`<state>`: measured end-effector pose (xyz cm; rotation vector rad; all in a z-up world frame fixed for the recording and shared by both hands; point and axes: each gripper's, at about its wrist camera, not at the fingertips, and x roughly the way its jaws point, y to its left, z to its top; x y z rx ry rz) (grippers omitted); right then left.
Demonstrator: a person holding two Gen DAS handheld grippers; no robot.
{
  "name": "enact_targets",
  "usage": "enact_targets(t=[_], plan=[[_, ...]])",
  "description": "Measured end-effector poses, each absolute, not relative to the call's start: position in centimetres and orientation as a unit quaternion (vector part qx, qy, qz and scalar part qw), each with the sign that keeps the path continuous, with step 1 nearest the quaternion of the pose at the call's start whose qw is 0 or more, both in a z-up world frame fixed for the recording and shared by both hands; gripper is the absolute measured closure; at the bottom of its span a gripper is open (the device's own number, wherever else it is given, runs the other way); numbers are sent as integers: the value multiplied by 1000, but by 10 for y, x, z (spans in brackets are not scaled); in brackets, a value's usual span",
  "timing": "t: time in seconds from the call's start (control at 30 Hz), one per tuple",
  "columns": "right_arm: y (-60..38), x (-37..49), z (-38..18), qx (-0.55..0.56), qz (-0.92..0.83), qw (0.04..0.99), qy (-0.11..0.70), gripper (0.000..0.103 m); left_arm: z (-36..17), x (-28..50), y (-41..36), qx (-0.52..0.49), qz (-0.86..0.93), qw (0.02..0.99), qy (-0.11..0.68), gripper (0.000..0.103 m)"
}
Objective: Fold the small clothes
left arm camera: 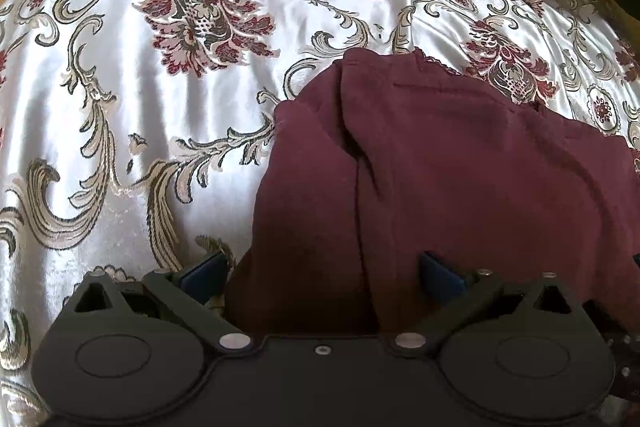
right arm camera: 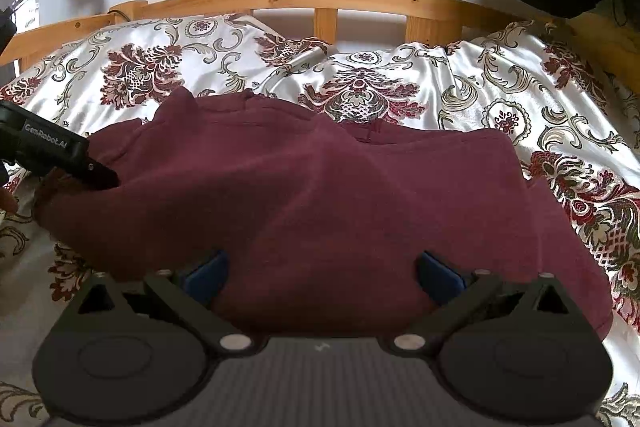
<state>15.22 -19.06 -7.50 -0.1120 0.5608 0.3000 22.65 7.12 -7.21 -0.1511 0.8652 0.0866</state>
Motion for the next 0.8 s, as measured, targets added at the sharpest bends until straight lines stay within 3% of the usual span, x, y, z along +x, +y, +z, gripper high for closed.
enact_targets(t=[0.13, 0.2, 0.27, 0.37, 0.8], plan=[[-190, 151, -75, -53, 147, 948, 276, 1, -68, 223, 67, -73, 41, 906, 415, 14], [-191, 151, -75, -54, 147, 948, 276, 1, -63, 223, 59, -58, 33, 907, 415, 29], [-191, 152, -75, -54, 147, 948, 276, 1, -56, 223, 50, -45, 30, 909, 413, 58], [-192, 152, -74, -49, 149, 948, 276, 1, -43, 225, 38, -34, 45, 912, 407, 76], [-242, 161, -29, -58, 65, 972, 220, 0, 30, 218, -61, 50, -80, 943, 319, 81]])
